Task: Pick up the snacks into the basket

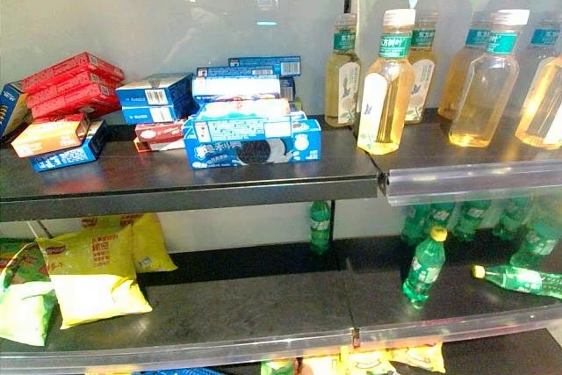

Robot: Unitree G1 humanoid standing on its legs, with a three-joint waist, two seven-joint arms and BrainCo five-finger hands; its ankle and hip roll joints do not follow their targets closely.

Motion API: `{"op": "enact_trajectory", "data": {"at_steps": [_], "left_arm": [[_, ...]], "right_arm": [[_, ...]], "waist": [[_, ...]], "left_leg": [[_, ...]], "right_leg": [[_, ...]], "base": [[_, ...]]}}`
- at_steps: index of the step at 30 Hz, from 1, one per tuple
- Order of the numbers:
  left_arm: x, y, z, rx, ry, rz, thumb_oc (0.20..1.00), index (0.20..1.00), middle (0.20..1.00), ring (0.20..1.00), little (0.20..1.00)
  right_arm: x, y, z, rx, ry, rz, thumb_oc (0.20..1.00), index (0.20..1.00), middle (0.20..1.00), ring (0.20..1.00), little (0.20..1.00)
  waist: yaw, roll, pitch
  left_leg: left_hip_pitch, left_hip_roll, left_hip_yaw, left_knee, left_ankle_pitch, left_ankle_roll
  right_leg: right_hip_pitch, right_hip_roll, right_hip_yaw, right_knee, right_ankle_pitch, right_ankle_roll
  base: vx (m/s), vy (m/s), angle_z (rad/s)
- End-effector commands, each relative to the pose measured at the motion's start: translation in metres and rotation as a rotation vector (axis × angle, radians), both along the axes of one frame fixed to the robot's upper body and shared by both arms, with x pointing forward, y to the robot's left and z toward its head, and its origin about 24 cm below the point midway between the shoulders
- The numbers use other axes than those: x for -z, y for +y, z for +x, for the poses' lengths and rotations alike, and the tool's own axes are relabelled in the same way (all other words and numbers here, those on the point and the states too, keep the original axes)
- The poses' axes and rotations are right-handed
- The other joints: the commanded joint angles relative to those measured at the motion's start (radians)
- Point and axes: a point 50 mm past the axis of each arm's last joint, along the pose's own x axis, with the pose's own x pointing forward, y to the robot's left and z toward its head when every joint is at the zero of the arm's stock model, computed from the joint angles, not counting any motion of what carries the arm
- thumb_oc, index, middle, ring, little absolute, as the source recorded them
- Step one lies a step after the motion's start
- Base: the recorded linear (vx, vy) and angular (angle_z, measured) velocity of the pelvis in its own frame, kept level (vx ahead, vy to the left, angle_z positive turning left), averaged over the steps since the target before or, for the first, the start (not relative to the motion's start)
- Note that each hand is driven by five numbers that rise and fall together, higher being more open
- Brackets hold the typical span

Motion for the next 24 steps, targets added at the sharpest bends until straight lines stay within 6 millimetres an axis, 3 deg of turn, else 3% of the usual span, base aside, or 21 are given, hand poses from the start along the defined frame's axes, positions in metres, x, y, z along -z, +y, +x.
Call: {"op": "enact_trajectory", "data": {"at_steps": [1, 11, 16, 18, 20, 22, 23, 24], "left_arm": [[-0.009, 0.019, 0.013, 0.000, -0.074, 0.058, 0.200, 0.200, 0.200, 0.200, 0.200], [-0.010, 0.018, 0.013, -0.012, -0.086, 0.047, 0.200, 0.200, 0.200, 0.200, 0.200], [-0.011, 0.021, 0.013, -0.028, -0.103, 0.053, 0.200, 0.200, 0.200, 0.200, 0.200], [-0.016, 0.026, 0.018, -0.058, -0.146, 0.055, 0.200, 0.200, 0.200, 0.200, 0.200], [-0.017, 0.027, 0.020, -0.066, -0.160, 0.055, 0.200, 0.200, 0.200, 0.200, 0.200], [-0.023, 0.028, 0.030, -0.087, -0.207, 0.052, 0.200, 0.200, 0.200, 0.200, 0.200], [-0.023, 0.028, 0.030, -0.087, -0.207, 0.052, 0.200, 0.200, 0.200, 0.200, 0.200], [-0.028, 0.030, 0.038, -0.101, -0.248, 0.052, 0.200, 0.200, 0.200, 0.200, 0.200]], "right_arm": [[-0.007, 0.008, 0.017, -0.040, -0.071, 0.002, 1.000, 1.000, 1.000, 1.000, 1.000], [0.000, 0.005, 0.005, 0.000, -0.031, 0.005, 1.000, 1.000, 1.000, 1.000, 1.000], [-0.016, 0.004, 0.023, -0.001, -0.141, 0.014, 1.000, 1.000, 1.000, 1.000, 1.000], [-0.046, -0.005, 0.053, -0.010, -0.304, -0.010, 1.000, 1.000, 1.000, 1.000, 1.000], [-0.053, -0.008, 0.060, -0.010, -0.340, -0.021, 1.000, 1.000, 1.000, 1.000, 1.000], [-0.086, -0.017, 0.089, -0.027, -0.480, -0.069, 1.000, 1.000, 1.000, 1.000, 1.000], [-0.086, -0.017, 0.090, -0.026, -0.480, -0.069, 1.000, 1.000, 1.000, 1.000, 1.000], [-0.113, -0.022, 0.110, -0.052, -0.582, -0.118, 1.000, 1.000, 1.000, 1.000, 1.000]], "waist": [[-0.013, -0.058, -0.001], [-0.014, -0.055, -0.007], [-0.013, -0.054, 0.001], [-0.013, -0.049, 0.018], [-0.013, -0.046, 0.026], [-0.009, -0.038, 0.057], [-0.009, -0.037, 0.056], [-0.005, -0.031, 0.081]], "left_leg": [[-0.033, -0.023, 0.023, 0.019, 0.006, 0.008], [-0.020, -0.023, 0.018, 0.016, 0.004, 0.005], [-0.023, -0.022, 0.016, 0.014, 0.006, 0.005], [-0.039, -0.022, 0.013, 0.012, 0.012, 0.006], [-0.049, -0.022, 0.011, 0.011, 0.015, 0.006], [-0.088, -0.021, 0.005, 0.014, 0.027, 0.005], [-0.090, -0.021, 0.004, 0.014, 0.027, 0.005], [-0.124, -0.025, -0.002, 0.019, 0.036, 0.005]], "right_leg": [[0.067, -0.069, 0.053, 0.103, -0.206, 0.136], [0.091, -0.069, 0.047, 0.091, -0.208, 0.134], [0.087, -0.069, 0.050, 0.091, -0.207, 0.135], [0.060, -0.072, 0.051, 0.104, -0.206, 0.138], [0.046, -0.073, 0.052, 0.113, -0.206, 0.139], [-0.009, -0.077, 0.049, 0.145, -0.206, 0.140], [-0.011, -0.077, 0.050, 0.146, -0.207, 0.140], [-0.056, -0.079, 0.049, 0.173, -0.205, 0.139]], "base": [[0.00, 0.000, 0.00], [0.01, -0.003, 0.00], [0.00, 0.000, 0.00], [-0.06, -0.002, -0.02], [-0.11, 0.001, -0.03], [-0.16, 0.000, 0.02], [-0.17, 0.007, 0.00], [-0.12, 0.007, 0.03]]}}
